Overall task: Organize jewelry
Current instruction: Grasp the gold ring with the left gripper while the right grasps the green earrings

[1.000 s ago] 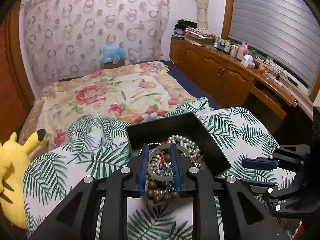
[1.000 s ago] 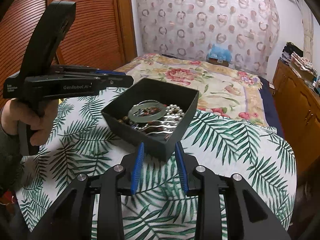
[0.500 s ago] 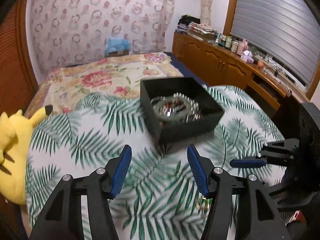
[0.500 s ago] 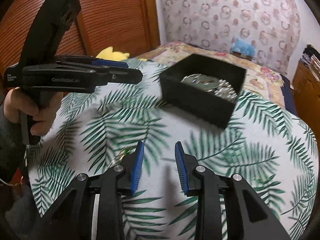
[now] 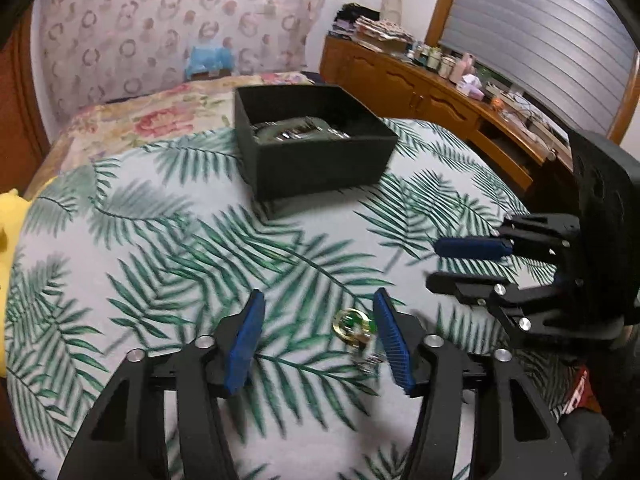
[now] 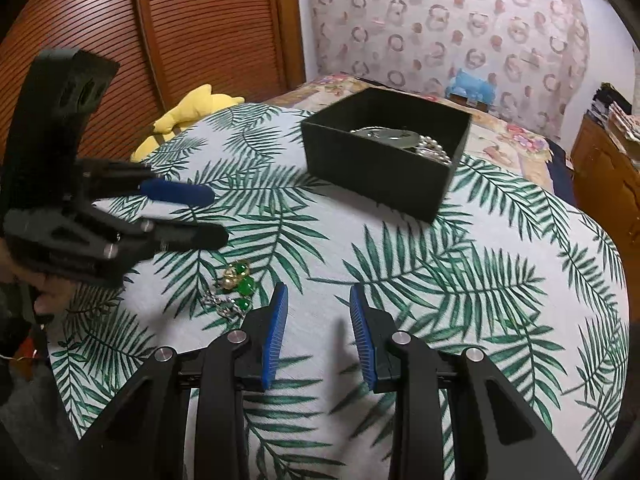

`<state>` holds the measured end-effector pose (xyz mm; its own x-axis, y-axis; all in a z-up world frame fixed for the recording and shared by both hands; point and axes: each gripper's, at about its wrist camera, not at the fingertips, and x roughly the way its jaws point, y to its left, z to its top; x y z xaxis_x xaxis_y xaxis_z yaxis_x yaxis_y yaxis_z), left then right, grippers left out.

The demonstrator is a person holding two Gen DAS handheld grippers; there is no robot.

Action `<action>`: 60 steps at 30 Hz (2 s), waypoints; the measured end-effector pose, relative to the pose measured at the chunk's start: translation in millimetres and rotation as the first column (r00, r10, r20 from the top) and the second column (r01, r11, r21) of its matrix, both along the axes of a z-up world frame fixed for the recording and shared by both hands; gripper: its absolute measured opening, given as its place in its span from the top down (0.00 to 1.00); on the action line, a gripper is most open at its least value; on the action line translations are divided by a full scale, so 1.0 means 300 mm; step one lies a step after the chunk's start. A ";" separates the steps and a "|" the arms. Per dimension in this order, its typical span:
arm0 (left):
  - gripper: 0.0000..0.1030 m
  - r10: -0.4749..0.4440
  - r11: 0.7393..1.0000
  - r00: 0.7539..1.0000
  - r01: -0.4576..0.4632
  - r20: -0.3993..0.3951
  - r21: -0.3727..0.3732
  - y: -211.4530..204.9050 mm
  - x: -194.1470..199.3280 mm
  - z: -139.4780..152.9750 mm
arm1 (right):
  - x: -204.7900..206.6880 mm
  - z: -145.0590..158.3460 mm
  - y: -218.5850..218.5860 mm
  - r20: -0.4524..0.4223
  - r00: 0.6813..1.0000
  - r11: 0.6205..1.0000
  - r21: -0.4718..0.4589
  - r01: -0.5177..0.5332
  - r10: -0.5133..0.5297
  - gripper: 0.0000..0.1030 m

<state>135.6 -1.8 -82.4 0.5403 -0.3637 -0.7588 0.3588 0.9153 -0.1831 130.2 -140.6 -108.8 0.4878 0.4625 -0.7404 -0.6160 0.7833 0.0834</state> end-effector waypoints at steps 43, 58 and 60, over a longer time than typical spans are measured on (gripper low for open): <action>0.87 0.022 1.000 1.000 -0.022 0.010 0.011 -0.001 -0.013 0.001 | -0.017 -0.034 -0.004 -0.018 1.000 1.000 0.010 0.004 -0.004 0.67; 0.82 0.005 0.997 1.000 -0.003 -0.020 0.071 -0.090 0.000 -0.057 | -0.021 -0.028 -0.026 -0.012 1.000 1.000 0.009 0.019 -0.019 0.67; 0.82 0.015 0.997 1.000 -0.014 -0.015 0.074 -0.087 0.002 -0.054 | -0.023 -0.027 -0.029 -0.011 1.000 1.000 0.009 0.016 -0.016 0.67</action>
<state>136.1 -28.0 -98.6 0.5333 -0.2984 -0.7915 0.3434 0.9315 -0.1198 123.4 -149.1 -116.8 0.4875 0.4615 -0.7412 -0.6022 0.7924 0.0972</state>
